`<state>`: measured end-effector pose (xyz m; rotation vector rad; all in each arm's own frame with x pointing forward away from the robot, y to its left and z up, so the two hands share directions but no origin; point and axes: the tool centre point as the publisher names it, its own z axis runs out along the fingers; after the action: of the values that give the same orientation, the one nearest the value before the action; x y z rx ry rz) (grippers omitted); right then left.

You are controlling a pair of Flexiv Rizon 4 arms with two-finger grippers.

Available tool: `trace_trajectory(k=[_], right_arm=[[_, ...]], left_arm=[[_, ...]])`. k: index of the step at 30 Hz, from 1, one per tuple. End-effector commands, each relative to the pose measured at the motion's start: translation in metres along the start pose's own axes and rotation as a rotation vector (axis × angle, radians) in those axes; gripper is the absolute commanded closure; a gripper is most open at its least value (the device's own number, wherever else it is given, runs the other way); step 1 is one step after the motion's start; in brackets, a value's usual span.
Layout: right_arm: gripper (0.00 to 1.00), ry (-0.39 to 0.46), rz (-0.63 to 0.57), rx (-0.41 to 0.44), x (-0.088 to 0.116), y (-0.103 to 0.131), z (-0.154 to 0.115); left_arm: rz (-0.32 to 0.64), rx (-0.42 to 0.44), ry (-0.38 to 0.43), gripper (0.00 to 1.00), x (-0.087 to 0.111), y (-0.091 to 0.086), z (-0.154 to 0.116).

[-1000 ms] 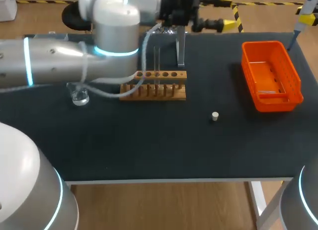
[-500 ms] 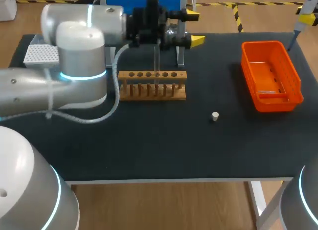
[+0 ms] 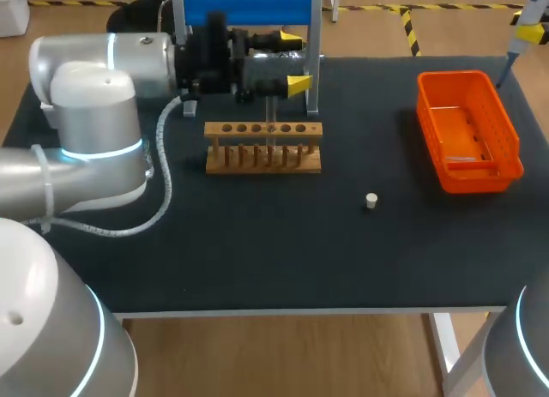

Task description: Invert the test tube, pick up the pipette, mount the tip to pipette, aspirate from beaker and dispense into the tube, eject the tip, return the pipette, and cap with the stopper.

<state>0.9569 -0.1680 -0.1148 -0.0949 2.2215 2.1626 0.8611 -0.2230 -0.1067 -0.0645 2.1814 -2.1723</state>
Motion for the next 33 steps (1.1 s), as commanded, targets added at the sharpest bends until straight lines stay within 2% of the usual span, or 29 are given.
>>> trace_trajectory(k=[1,32,33], right_arm=[[1.0,0.0,0.0,0.004,0.0001,0.001,0.0001],[1.0,0.0,0.0,0.004,0.0001,0.001,0.0001],[1.0,-0.004,0.001,0.009,0.0041,0.0014,0.0061]], left_arm=[[-0.005,0.001,0.01,0.0,0.0007,0.001,-0.0066],[-0.019,0.01,0.015,0.0,0.0005,0.0014,-0.0068],[-0.019,0.01,0.015,0.0,0.0005,0.0014,-0.0068]])
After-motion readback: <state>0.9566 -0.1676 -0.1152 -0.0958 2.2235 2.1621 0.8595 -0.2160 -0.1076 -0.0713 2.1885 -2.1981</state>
